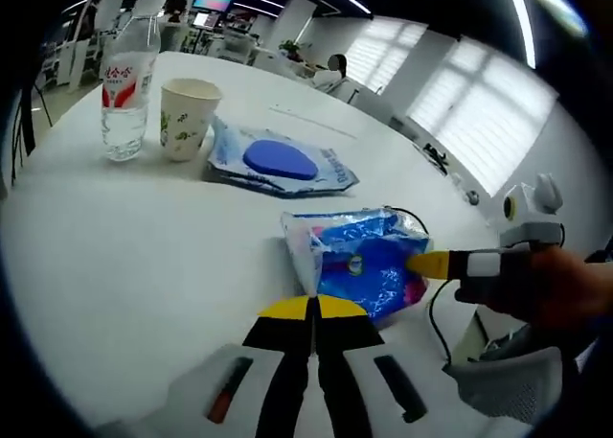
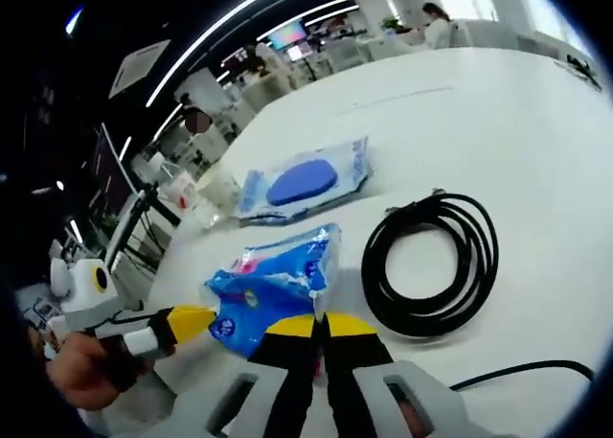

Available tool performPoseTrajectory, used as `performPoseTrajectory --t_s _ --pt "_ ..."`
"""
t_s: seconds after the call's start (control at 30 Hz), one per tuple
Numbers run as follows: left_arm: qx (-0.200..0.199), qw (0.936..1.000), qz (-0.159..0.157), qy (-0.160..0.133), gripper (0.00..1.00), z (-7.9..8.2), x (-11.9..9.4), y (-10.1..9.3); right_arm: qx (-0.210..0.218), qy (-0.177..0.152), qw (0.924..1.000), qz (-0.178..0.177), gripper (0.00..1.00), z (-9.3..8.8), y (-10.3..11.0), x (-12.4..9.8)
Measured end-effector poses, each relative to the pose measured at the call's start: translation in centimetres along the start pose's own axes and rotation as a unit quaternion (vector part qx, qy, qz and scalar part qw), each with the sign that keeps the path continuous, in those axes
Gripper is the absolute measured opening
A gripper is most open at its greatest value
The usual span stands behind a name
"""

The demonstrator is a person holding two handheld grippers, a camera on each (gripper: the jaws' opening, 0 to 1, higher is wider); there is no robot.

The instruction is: Arrange the tabletop items into an orderly group along one side of the table until the central work area is clear of visible clutter.

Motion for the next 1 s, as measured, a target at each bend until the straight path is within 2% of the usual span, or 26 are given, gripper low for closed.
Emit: performPoseTrajectory --t_s 0.17,0.37,0.4,0.53,0.6,0.7,0.73,0.87,1.0 --pt "-0.002 0.9997 -0.023 -0.006 0.00 0.3 0.3 -0.6 0.014 -0.009 0.9998 -0.003 0.00 0.3 -1.1 -0.3" --pt "0.017 0.9988 -0.046 -0.006 0.01 0.0 0.0 -2.4 0.015 -0.020 0.9997 -0.008 0.00 0.0 -2.1 -1.7" --pt "0.020 0.9988 -0.044 -0.005 0.00 0.0 0.0 -2.4 0.019 -0.025 0.9994 -0.012 0.00 -0.2 -2.3 -2.3" --pt "0.034 0.9988 -0.035 -0.001 0.01 -0.1 -0.3 -1.9 0.028 -0.037 0.9987 -0.022 0.00 1.0 -4.6 -3.2" --pt "0.035 0.9989 -0.029 0.001 0.04 -0.3 -0.7 -1.7 0.032 -0.046 0.9981 -0.026 0.00 0.9 -5.0 -4.2" --pt "0.031 0.9994 -0.017 0.002 0.09 -0.5 -1.3 -1.5 0.037 -0.055 0.9973 -0.033 0.00 1.6 -6.2 -4.7" --pt "0.034 0.9993 -0.014 0.003 0.10 -0.5 -1.5 -1.2 0.042 -0.059 0.9968 -0.033 0.00 2.6 -6.9 -4.7" --pt "0.036 0.9994 -0.001 0.001 0.13 -0.6 -2.2 -0.7 0.045 -0.074 0.9954 -0.042 0.00 4.3 -9.1 -5.6" --pt "0.038 0.9993 0.007 0.003 0.22 -1.0 -2.8 -0.9 0.045 -0.085 0.9942 -0.050 0.00 5.7 -10.5 -6.2"
Point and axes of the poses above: the point that each gripper's makers call its tool centre point, and the gripper's own axes: x roughly forward along the fingers, y roughly to its left, z roughly out of its top, the point moved 6 cm from there along -x, roughly backward along the fingers, and after that the axes turned 14 degrees about x, right-handed, at the moved point
